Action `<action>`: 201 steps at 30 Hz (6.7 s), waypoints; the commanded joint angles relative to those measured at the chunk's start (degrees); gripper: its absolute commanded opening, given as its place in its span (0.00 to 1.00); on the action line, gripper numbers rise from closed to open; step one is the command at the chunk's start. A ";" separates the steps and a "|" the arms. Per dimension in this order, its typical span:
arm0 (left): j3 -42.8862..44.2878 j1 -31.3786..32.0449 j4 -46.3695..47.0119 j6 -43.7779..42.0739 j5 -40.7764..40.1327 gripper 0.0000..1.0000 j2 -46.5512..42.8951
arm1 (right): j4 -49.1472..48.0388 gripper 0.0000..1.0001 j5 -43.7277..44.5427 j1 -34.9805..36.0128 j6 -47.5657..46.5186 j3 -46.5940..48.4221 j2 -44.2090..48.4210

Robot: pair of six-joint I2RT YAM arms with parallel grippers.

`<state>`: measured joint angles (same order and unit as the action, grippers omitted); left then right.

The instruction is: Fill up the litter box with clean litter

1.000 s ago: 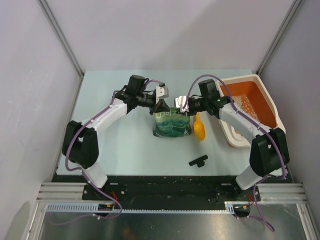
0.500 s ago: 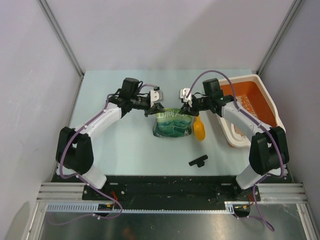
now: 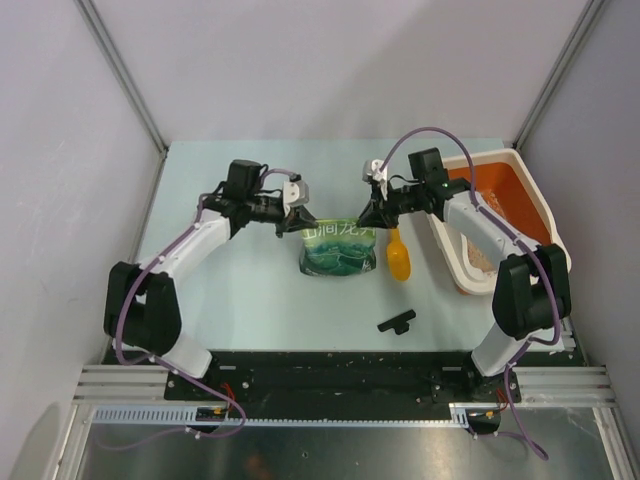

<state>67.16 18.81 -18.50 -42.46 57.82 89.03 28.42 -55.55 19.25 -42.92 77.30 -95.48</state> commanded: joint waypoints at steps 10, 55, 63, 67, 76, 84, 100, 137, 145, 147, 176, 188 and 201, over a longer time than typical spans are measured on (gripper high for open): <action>5.25 3.41 -4.53 -1.75 -0.87 0.46 -3.70 | 3.04 0.00 1.06 1.41 7.06 4.18 -0.67; 5.79 7.30 -2.51 1.50 -6.58 0.00 3.43 | 2.52 0.46 4.92 8.00 -4.02 6.03 -0.41; 6.67 7.21 -2.33 2.47 -6.67 0.00 3.78 | 0.93 0.37 6.33 7.39 -4.63 5.76 -1.46; 6.67 7.21 -2.24 2.64 -7.02 0.00 3.78 | 1.11 0.30 5.72 7.21 -4.11 5.85 -1.90; 6.85 7.03 -2.15 2.82 -6.93 0.00 3.95 | 3.83 0.21 5.10 7.21 -4.37 5.76 -1.72; 6.23 6.77 -2.06 2.73 -7.55 0.00 3.52 | -0.65 0.00 1.60 1.77 7.04 8.65 -2.34; 6.23 6.42 -2.06 4.31 -7.72 0.00 3.08 | 46.19 0.45 12.03 -7.03 -40.80 -5.64 17.07; 6.15 9.67 -1.80 9.94 -8.52 0.00 3.25 | 4.09 0.33 24.26 13.53 -44.54 -52.69 40.73; 6.58 9.58 -1.71 10.38 -8.25 0.00 3.69 | 3.83 0.01 25.57 13.80 -41.02 -52.16 42.65; 6.67 9.58 -1.89 10.29 -8.34 0.00 3.60 | 5.50 0.00 26.19 13.71 -38.32 -50.06 43.97; 16.34 13.36 -1.27 6.95 -5.35 0.06 13.97 | 28.27 0.00 5.55 -5.09 -5.43 -4.62 21.49; 14.67 12.48 -2.59 8.00 -2.81 0.06 11.69 | 15.09 0.00 5.19 -5.71 4.32 0.39 12.43; 15.81 12.22 -3.03 8.18 2.82 0.38 12.65 | 7.26 0.00 5.10 -5.62 8.72 2.16 7.94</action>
<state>81.23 30.30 -21.47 -34.70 55.51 102.06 40.12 -49.78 13.74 -35.88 76.86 -86.74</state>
